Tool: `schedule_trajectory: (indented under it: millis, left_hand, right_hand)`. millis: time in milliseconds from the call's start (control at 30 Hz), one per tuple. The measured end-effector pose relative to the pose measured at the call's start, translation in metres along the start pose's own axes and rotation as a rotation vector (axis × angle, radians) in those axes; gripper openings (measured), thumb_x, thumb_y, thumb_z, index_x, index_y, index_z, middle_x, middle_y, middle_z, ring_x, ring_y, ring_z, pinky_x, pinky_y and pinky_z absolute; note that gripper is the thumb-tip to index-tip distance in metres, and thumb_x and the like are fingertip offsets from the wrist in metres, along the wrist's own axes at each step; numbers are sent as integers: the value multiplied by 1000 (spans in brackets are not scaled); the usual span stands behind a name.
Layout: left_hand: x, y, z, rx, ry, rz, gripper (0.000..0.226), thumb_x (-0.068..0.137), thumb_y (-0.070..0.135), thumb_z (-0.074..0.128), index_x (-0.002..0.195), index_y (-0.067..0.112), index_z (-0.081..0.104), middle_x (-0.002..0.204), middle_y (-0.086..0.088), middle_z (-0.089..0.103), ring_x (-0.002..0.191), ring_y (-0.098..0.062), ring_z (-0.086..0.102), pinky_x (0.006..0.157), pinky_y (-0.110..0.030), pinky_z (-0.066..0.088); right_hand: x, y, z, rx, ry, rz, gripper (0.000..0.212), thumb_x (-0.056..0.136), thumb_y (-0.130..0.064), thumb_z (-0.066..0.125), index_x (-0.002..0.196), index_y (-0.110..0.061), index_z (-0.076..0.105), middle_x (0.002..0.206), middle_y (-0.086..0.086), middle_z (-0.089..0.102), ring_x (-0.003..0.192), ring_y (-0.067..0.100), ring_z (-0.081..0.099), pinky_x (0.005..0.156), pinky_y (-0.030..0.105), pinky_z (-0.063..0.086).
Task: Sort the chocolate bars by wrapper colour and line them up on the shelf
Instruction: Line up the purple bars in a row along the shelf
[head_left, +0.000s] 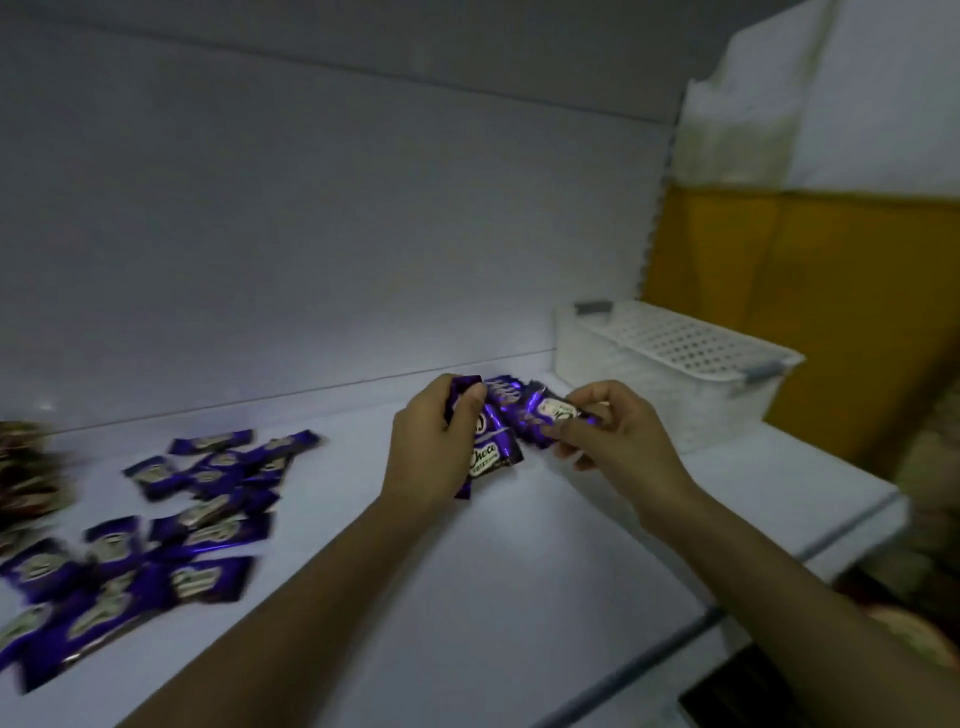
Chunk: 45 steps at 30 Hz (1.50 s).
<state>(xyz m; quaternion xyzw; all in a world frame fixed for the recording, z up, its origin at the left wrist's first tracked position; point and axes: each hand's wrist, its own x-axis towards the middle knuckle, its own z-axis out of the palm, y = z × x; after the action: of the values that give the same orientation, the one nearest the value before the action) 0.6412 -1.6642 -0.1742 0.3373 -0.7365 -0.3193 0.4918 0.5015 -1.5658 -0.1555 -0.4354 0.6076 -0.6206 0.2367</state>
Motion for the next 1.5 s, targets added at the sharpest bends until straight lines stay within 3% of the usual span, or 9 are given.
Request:
schedule_trajectory:
  millis: [100,267,467,633,733,1000,1100,1233,1500]
  left_hand:
    - [-2,-3,28,-24,-38,-9,22,97,29,52,89,13,64,74,1,65,70,-13,59,65,-21,42]
    - [-8,-5,37,-47,-42,45,15,96,27,53,86,21,63,70,12,63,62,3,56,57,-8,38]
    - [-9,-8,41,-68,-24,-28,22,96,30,52,85,14,63,69,-1,64,57,-6,53,53,-12,38]
    - [-6,-3,41,-98,-55,-27,21,97,28,53,81,17,62,64,4,62,54,-2,55,49,-9,38]
    - [-3,-5,39,-82,-31,-33,26,97,30,52,84,9,63,70,-7,64,63,-20,58,53,-18,40]
    - [-8,-4,39,-83,-63,-51,33,97,30,51,88,0,61,77,-19,65,71,-32,62,56,-30,43]
    - [-9,-3,38,-86,-60,-60,31,97,29,52,89,1,61,76,-16,66,60,-15,61,50,-20,42]
    - [-10,-3,39,-75,-76,-42,32,97,31,50,88,2,61,76,-16,65,70,-29,62,60,-34,45]
    - [-8,-4,40,-102,-81,-56,19,97,29,51,87,17,62,68,5,65,59,3,60,50,-8,41]
  right_hand:
    - [-7,15,-21,18,65,27,19,77,8,66,85,-8,60,52,-8,59,44,5,47,40,16,37]
    - [-7,22,-32,72,88,31,11,83,1,65,90,-6,68,56,-6,57,45,2,43,42,13,34]
    - [-7,32,-35,-41,164,-1,16,89,-3,58,87,-15,68,75,-3,67,72,7,59,67,15,45]
    - [-4,23,-45,-754,135,-326,25,83,-13,58,106,-22,59,77,-10,59,71,14,58,65,30,44]
    - [4,19,-46,-1130,-53,-443,44,82,-17,62,123,-24,49,74,-13,51,68,13,49,67,28,31]
    - [15,38,-54,-683,-49,-170,5,79,-22,75,81,-23,70,75,-11,67,65,-3,56,57,9,38]
    - [32,34,-53,-774,-82,-157,10,84,-12,65,86,-19,72,82,-8,66,72,0,56,59,11,37]
    - [52,29,-50,-971,-181,-167,16,89,-9,58,91,-17,72,88,-4,62,87,15,58,73,25,46]
    - [66,34,-42,-1106,-149,-282,19,90,-13,57,92,-23,73,89,-4,65,91,20,57,81,34,43]
